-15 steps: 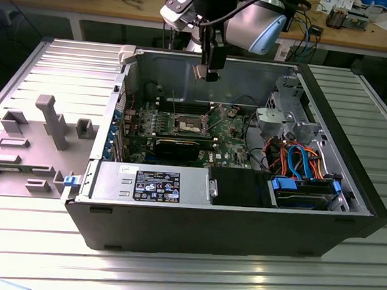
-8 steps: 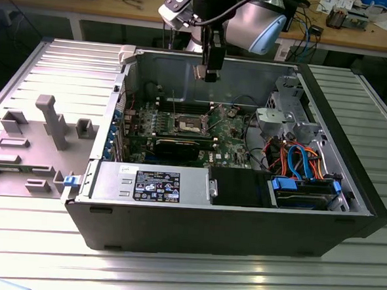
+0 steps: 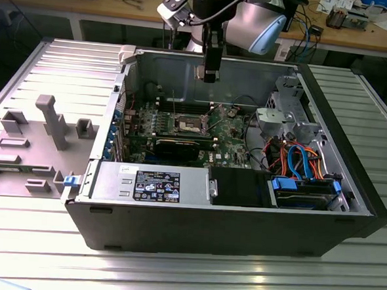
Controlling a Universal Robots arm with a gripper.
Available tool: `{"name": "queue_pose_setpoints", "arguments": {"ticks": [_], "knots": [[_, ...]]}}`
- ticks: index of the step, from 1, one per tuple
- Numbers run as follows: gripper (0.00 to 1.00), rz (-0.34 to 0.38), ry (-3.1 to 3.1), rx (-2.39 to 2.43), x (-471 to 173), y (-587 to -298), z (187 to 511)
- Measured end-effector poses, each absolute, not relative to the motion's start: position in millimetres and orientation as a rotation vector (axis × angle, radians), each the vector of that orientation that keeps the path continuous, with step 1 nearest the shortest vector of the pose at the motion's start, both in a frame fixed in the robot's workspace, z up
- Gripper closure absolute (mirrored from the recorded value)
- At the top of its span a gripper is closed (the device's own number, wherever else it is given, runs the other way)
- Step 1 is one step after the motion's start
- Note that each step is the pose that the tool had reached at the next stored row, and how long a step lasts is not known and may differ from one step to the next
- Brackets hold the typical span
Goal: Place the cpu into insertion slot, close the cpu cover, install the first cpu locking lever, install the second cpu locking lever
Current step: 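Place the cpu into insertion slot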
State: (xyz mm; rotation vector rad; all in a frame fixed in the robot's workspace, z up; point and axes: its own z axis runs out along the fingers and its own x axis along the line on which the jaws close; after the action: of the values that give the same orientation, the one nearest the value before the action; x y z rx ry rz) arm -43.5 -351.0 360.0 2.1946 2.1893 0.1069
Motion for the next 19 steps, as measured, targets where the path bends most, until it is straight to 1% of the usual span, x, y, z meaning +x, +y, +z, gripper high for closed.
{"name": "queue_pose_setpoints", "arguments": {"ticks": [19], "knots": [[0.46, 0.105, 2.157, 2.224, -43.4, -351.2, 359.1]]}}
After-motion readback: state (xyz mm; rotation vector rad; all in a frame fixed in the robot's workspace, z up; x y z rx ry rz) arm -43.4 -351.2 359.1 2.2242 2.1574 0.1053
